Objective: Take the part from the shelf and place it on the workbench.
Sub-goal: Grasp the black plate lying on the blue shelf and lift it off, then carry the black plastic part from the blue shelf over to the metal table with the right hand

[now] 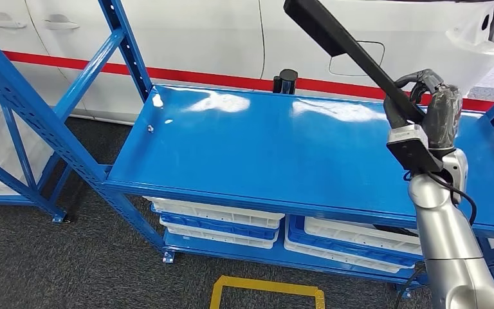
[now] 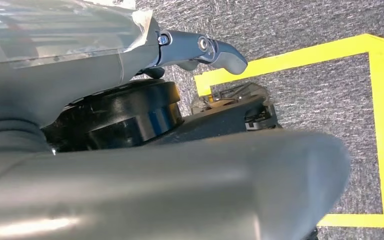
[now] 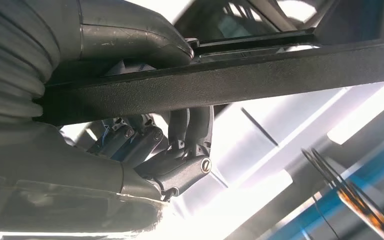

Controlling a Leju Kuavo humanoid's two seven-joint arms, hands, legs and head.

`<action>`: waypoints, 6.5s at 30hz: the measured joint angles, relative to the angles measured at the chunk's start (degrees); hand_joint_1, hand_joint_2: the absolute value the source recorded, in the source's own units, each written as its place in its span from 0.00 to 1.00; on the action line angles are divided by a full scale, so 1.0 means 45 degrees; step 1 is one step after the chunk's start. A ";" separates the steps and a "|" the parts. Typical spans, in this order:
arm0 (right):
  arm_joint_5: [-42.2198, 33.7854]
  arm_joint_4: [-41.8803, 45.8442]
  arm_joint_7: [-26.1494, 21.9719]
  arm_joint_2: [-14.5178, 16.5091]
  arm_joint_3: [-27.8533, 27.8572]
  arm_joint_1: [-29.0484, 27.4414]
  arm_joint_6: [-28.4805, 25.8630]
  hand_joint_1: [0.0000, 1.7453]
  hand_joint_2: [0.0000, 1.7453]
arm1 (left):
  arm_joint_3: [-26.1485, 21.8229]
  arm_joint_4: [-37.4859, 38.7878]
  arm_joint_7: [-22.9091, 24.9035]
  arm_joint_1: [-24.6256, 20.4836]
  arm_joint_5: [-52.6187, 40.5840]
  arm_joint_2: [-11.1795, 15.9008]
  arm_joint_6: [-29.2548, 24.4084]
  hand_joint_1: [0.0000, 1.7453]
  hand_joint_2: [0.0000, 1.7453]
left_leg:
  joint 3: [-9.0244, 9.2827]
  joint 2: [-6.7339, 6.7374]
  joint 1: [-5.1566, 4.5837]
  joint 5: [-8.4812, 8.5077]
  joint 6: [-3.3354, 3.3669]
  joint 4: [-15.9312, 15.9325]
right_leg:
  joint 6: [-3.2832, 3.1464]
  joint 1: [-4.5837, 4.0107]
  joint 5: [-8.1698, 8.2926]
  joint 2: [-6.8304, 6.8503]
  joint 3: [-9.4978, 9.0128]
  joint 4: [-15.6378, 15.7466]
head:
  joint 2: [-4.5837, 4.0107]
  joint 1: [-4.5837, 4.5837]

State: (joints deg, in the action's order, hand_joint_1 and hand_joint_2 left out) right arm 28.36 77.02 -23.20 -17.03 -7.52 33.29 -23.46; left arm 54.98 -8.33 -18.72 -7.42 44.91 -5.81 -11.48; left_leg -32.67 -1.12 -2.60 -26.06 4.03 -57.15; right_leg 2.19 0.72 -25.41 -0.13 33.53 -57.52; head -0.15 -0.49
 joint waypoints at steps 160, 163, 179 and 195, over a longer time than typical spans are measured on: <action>-0.1729 0.1545 -0.2392 0.2248 0.0848 -0.3855 -0.1747 1.00 1.00 | -0.0867 -0.0107 0.0001 0.0076 0.1503 0.0450 -0.0573 0.00 1.00 | 0.0794 0.0203 0.0427 -0.0472 -0.0284 0.0187 | 0.0279 0.0067 0.0452 0.0087 0.0369 -0.0020 | 0.0000 -0.0056; -0.1745 0.1442 -0.2384 0.2254 0.0806 -0.3799 -0.1747 1.00 1.00 | -0.0871 -0.0107 -0.0025 0.0086 0.1532 0.0442 -0.0617 0.00 1.00 | 0.0429 0.0263 0.0462 0.0027 -0.0058 0.0361 | 0.0166 0.0070 -0.0692 0.0078 0.0948 -0.1341 | 0.0000 0.0000; -0.1691 0.1147 -0.2198 0.2355 0.0741 -0.3578 -0.1780 1.00 1.00 | -0.0871 -0.0102 -0.0160 0.0287 0.1646 0.0403 -0.0748 0.00 1.00 | -0.1953 0.0218 0.0609 -0.0839 -0.0840 -0.2312 | -0.0262 0.0209 -0.0548 0.0043 -0.0687 0.0000 | 0.0000 -0.0071; -0.1394 0.1202 -0.1989 0.2313 0.0818 -0.3863 -0.1929 1.00 1.00 | -0.0863 -0.0107 -0.0033 0.0255 0.1574 0.0360 -0.0741 0.00 1.00 | -0.0060 0.0252 0.0483 0.0128 -0.0031 0.0001 | 0.0098 0.0130 -0.1414 0.0037 0.1327 -0.2577 | 0.0000 0.0024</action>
State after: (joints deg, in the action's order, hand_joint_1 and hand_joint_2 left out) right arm 22.09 82.43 -32.15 -6.62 -3.84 15.91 -32.14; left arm 51.09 -8.81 -18.87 -6.27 51.99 -4.20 -14.81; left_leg -32.94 0.01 -0.43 -25.48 3.89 -57.14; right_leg 2.63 1.31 -31.77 0.04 39.50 -69.12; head -0.15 -0.38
